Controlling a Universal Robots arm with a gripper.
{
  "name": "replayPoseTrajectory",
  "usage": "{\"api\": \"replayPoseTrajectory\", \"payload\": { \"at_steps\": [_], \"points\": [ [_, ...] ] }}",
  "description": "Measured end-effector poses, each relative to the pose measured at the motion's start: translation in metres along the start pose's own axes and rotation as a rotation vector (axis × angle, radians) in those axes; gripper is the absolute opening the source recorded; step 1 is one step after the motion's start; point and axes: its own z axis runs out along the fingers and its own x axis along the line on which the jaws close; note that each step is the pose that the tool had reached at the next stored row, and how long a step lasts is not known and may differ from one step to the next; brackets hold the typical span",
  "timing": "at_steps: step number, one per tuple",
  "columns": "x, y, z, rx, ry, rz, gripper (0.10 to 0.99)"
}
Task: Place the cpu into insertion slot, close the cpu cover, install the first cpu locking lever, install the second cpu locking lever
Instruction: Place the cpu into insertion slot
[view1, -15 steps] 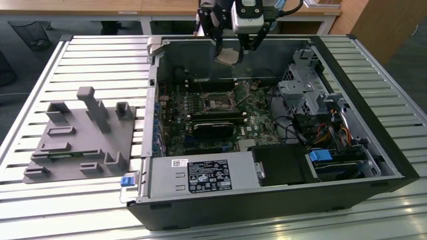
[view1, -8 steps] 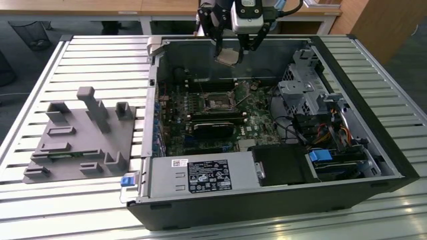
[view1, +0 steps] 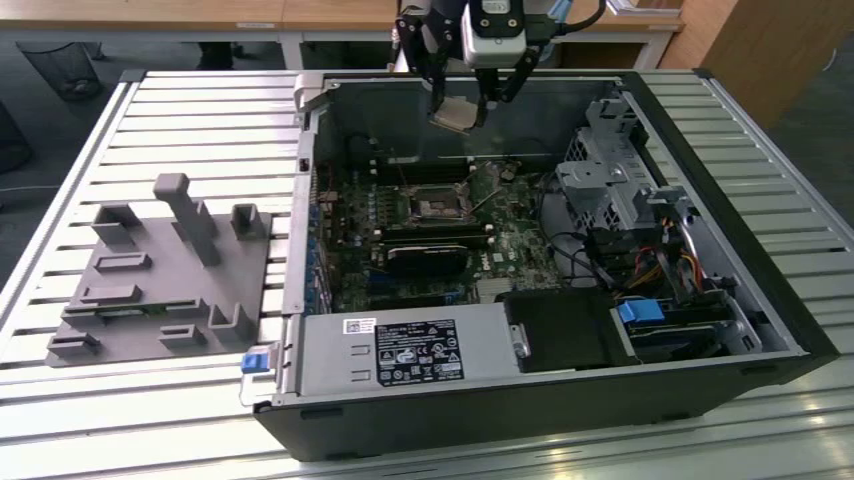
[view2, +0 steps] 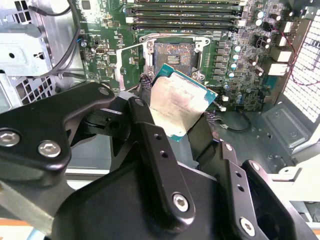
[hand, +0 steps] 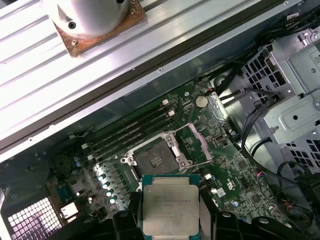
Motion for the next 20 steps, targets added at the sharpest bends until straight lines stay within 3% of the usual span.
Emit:
{"api": "replayPoseTrajectory", "payload": {
  "at_steps": [20],
  "points": [
    [-0.0001,-0.0003,0.0034,-0.001,-0.0029,0.033,0.541]
  ]
}}
